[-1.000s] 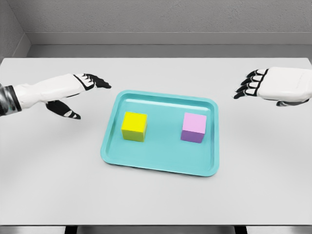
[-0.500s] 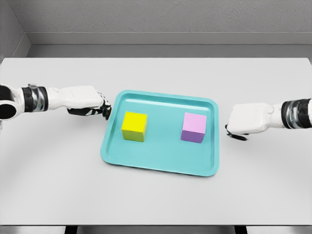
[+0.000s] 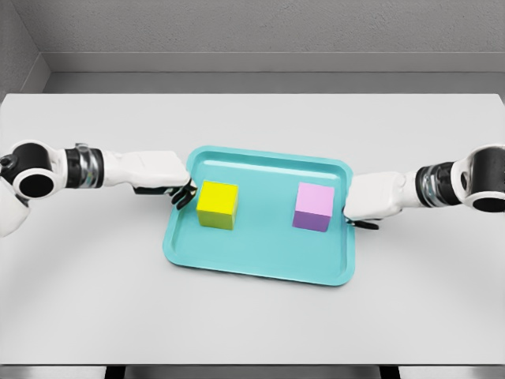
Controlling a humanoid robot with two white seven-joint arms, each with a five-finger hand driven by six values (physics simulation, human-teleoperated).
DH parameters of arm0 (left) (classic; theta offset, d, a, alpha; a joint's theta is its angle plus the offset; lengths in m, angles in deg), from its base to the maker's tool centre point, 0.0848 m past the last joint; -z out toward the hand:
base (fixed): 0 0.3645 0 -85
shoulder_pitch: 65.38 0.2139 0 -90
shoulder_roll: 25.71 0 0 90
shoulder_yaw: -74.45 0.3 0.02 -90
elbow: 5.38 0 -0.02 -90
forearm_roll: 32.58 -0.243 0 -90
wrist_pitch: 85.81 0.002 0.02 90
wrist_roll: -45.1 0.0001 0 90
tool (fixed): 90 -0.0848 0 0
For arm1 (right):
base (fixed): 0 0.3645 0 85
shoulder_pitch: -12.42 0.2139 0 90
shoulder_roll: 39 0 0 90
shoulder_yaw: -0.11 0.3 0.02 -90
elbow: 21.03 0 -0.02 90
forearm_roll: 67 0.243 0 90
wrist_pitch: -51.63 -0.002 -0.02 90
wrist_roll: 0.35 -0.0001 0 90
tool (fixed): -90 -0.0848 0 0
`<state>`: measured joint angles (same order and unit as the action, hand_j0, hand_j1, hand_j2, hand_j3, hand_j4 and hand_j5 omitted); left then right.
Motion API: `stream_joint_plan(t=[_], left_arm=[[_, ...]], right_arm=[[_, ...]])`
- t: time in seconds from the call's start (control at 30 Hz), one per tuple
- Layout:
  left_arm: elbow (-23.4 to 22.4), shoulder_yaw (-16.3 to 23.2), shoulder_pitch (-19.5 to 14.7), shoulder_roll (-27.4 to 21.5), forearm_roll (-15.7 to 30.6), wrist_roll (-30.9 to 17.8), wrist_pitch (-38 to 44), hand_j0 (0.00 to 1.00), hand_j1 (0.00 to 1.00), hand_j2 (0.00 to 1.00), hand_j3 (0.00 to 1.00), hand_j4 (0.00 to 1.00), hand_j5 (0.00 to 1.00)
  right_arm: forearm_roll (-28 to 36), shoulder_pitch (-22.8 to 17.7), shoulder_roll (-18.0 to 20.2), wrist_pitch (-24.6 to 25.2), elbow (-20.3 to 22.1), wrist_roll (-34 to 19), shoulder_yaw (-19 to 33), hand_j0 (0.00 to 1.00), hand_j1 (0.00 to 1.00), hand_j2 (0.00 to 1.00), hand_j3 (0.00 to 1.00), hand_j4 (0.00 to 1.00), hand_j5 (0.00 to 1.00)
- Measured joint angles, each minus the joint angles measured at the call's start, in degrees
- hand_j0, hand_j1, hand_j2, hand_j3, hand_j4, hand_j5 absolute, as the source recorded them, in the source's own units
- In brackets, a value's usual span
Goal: Push two cubes
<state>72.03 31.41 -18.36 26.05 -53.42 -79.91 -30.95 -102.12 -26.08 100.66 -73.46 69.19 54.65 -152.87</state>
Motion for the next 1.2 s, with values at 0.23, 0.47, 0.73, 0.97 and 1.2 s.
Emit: stream_joint_plan(t=[0.23, 0.47, 0.73, 0.97, 1.2], left_arm=[[-0.38, -0.16, -2.29, -0.04, -2.61, 0.00, 0.01, 0.15, 0.15, 0.15, 0.15, 0.15, 0.15], [-2.35, 0.28, -2.11, 1.50, -7.01, 0.00, 0.00, 0.15, 0.15, 0.15, 0.15, 0.15, 0.15], [-3.50, 0.47, -2.11, 3.81, -10.23, 0.02, 0.01, 0.15, 0.15, 0.15, 0.15, 0.15, 0.15], [-3.82, 0.96, -2.37, 6.02, -14.44, 0.60, -0.07, 0.15, 0.15, 0.15, 0.15, 0.15, 0.15], [-4.58, 1.12, -2.99, 7.60, -12.13, 0.15, 0.00, 0.15, 0.15, 0.15, 0.15, 0.15, 0.15]], right_arm=[[0.03, 1.14, -1.56, 0.05, -1.33, 0.02, -1.04, 0.00, 0.00, 0.00, 0.00, 0.00, 0.00], [-0.05, 2.99, -4.43, 0.00, -1.37, 0.00, -3.41, 0.00, 0.00, 0.00, 0.00, 0.00, 0.00], [-0.04, 4.66, -7.55, -0.01, -1.53, -0.01, -4.20, 0.00, 0.00, 0.00, 0.00, 0.00, 0.00], [0.03, 5.98, -11.23, 0.00, -4.30, 0.00, -4.30, 0.00, 0.00, 0.00, 0.00, 0.00, 0.00], [0.07, 6.15, -12.67, -0.01, -7.63, 0.00, -4.23, 0.00, 0.00, 0.00, 0.00, 0.00, 0.00]])
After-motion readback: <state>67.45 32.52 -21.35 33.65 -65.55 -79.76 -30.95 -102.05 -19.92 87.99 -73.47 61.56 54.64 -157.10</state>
